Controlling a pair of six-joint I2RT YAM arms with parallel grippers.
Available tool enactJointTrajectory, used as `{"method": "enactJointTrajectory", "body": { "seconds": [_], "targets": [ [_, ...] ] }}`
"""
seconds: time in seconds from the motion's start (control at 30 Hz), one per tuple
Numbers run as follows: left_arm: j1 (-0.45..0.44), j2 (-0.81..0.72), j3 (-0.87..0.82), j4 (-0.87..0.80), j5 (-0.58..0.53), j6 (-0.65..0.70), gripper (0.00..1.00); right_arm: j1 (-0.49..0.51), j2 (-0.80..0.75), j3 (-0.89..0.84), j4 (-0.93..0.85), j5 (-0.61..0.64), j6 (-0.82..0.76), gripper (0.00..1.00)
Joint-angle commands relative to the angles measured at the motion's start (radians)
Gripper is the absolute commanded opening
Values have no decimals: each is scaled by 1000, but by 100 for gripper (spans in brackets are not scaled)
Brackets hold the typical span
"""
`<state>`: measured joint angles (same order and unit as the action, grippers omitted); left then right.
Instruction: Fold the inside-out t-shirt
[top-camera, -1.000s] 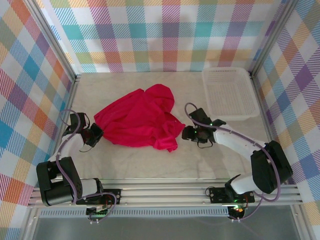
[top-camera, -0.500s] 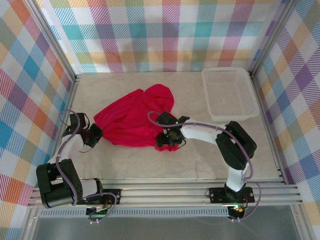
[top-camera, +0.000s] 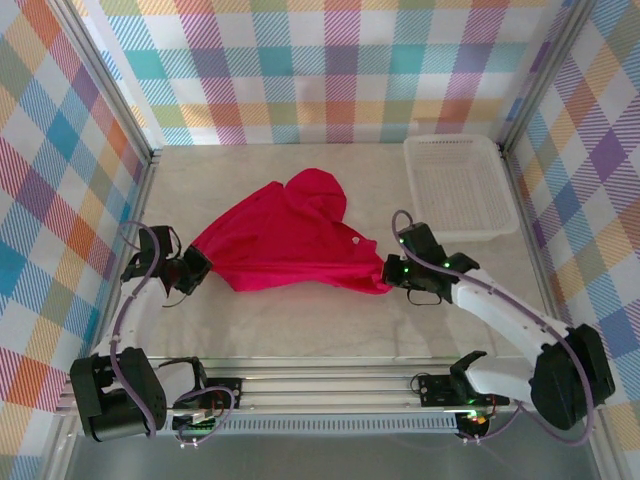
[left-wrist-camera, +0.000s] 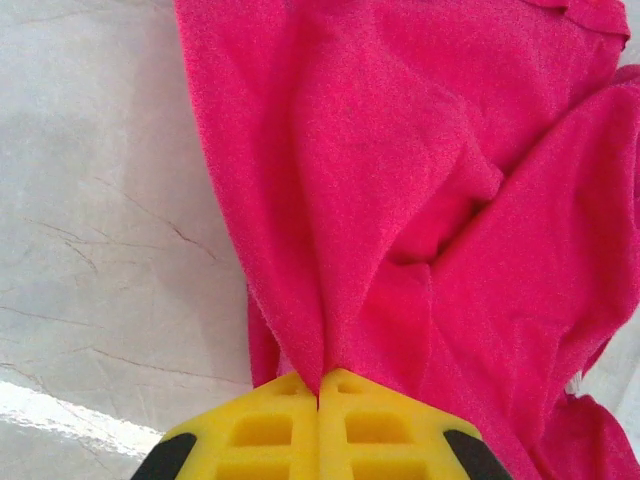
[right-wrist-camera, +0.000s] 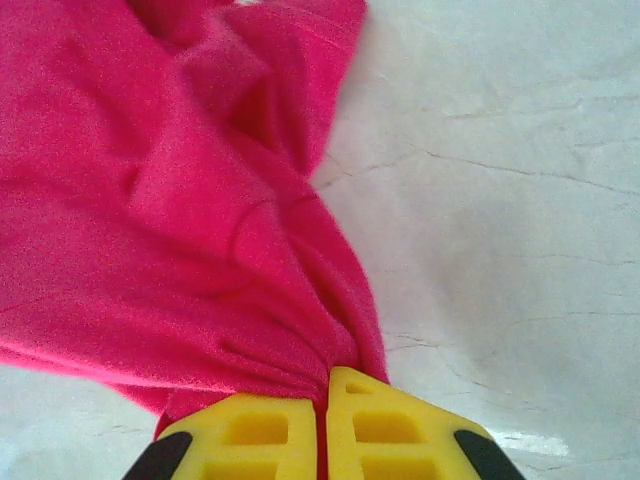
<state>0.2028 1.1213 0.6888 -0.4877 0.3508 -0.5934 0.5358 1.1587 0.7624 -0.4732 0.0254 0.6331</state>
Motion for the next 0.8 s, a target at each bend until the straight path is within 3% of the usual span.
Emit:
{"method": "enactJointTrajectory", "body": {
  "seconds": [0.0, 0.13, 0.33, 0.47, 0.6, 0.77],
  "targets": [
    [-9, -21, 54, 14, -20, -31, 0, -23, 17, 62, 37, -50, 10, 0],
    [-47, 23, 231, 25, 2, -58, 0, -58, 194, 410, -28, -87, -32, 0],
    [-63, 215, 820, -108, 19, -22, 0, -175, 411, 1068, -124, -132, -135, 0],
    [-64, 282, 1157, -194, 15, 18, 0, -185, 490, 1424, -215, -187, -211, 0],
    [-62, 297, 1321, -222, 9, 60, 0, -185, 480, 1548, -250, -216, -265, 0],
    [-62, 251, 1251, -213, 4, 103, 0, -185, 406, 1389, -223, -246, -280, 0]
  ]
}}
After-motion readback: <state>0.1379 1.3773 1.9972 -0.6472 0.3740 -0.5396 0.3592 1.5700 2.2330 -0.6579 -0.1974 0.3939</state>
